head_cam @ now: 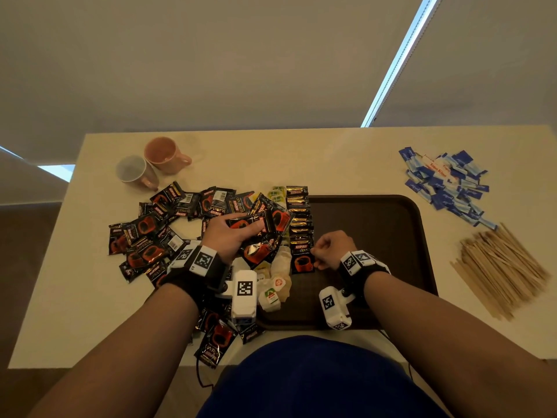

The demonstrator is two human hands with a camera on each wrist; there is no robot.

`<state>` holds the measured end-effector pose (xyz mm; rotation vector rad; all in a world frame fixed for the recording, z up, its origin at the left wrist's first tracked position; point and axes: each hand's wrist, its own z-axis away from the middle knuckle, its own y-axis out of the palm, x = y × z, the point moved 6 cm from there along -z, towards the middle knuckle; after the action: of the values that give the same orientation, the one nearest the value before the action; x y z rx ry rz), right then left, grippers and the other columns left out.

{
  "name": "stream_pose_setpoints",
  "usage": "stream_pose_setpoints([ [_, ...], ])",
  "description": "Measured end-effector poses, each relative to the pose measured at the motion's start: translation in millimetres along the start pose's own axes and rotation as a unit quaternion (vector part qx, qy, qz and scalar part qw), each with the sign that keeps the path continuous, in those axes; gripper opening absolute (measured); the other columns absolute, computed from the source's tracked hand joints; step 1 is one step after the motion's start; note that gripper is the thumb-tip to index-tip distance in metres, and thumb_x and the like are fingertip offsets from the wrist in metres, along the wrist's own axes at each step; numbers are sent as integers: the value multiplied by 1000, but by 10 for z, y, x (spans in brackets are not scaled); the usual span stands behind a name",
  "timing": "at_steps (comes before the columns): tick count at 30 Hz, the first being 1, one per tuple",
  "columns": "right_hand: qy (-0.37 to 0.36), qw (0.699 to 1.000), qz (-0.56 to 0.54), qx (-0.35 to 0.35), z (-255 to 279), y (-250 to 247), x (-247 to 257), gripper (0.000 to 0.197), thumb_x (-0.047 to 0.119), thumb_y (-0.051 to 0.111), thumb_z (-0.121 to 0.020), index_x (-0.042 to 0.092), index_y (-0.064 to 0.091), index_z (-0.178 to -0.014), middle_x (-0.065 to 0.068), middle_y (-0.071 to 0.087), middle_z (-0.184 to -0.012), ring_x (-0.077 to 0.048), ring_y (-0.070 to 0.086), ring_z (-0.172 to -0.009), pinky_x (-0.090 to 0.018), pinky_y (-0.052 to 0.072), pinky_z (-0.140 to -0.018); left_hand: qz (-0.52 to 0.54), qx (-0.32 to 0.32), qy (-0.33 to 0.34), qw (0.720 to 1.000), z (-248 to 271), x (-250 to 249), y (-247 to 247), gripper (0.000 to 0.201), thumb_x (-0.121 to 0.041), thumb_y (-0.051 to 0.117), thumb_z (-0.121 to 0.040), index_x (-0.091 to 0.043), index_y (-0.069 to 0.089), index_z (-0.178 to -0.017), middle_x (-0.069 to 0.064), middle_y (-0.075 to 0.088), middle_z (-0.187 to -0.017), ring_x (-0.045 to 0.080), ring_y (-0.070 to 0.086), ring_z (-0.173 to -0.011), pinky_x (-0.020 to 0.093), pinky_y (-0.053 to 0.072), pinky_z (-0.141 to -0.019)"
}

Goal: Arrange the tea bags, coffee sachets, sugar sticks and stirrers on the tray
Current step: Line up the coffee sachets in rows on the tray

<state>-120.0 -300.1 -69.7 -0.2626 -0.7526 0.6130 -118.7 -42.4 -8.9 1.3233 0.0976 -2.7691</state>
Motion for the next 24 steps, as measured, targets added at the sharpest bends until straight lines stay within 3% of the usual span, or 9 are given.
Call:
stream_pose_setpoints([
  [4, 2, 1000, -1, 6, 8, 2, 0, 7, 19, 70, -90, 12, 67, -91, -7, 75, -80, -17, 74, -73, -34, 62, -75, 2, 3, -4, 1000, 53, -45, 25, 92, -51, 99, -38, -14, 71, -118, 12, 74, -111, 29, 73, -100, 54, 57, -90],
  [8, 3, 1000, 2, 5, 23, -17, -21, 13, 24, 71, -90, 12, 68, -89, -6, 75, -79, -17, 74, -73, -36, 62, -77, -2, 8, -1, 1000, 110, -80, 55, 47, -23, 88, -71, -13, 72, -114, 12, 75, -106, 28, 74, -97, 54, 57, -91],
  [11, -29, 996, 59, -66, 59, -178, 44, 22, 38, 67, -91, 16, 68, -88, 0, 70, -82, -13, 68, -78, -30, 56, -77, -5, 8, -1, 1000, 144, -105, 80, 30, -16, 84, -76, -19, 72, -103, 11, 76, -104, 27, 74, -96, 51, 57, -91],
  [13, -76, 985, 80, -130, 106, -320, 186, 28, 44, 67, -90, 16, 68, -91, 3, 66, -83, -9, 61, -78, -26, 52, -74, -6, 5, -1, 1000, 150, -113, 89, 31, -15, 85, -75, -22, 71, -103, 11, 75, -106, 27, 73, -98, 49, 58, -91],
  [16, -162, 966, 79, -184, 205, -450, 471, 28, 46, 70, -86, 17, 68, -89, 6, 65, -80, -6, 60, -75, -22, 51, -71, -16, 12, 2, 1000, 190, -139, 137, 48, -16, 85, -75, -12, 68, -120, 14, 73, -111, 26, 73, -97, 45, 60, -86],
  [18, -213, 963, 57, -155, 278, -437, 679, 24, 43, 68, -89, 19, 70, -92, 7, 67, -83, -5, 61, -78, -21, 51, -71, -31, 15, 4, 999, 199, -138, 157, 52, -19, 86, -75, -10, 66, -122, 13, 71, -114, 26, 73, -97, 41, 60, -83],
  [21, -249, 968, -3, -41, 390, -296, 934, 24, 36, 61, -95, 16, 74, -98, 2, 72, -90, -10, 66, -85, -27, 52, -80, -76, 23, 14, 997, 250, -154, 188, 38, -25, 86, -74, -24, 66, -106, 8, 66, -117, 25, 69, -101, 40, 59, -84],
  [24, -273, 961, -26, 29, 504, -187, 1046, 20, 22, 59, -97, 9, 73, -95, -5, 71, -88, -9, 65, -78, -23, 53, -74, -92, 39, 6, 995, 318, -130, 222, 45, -23, 86, -74, -19, 66, -115, 13, 68, -117, 26, 70, -100, 39, 59, -81],
])
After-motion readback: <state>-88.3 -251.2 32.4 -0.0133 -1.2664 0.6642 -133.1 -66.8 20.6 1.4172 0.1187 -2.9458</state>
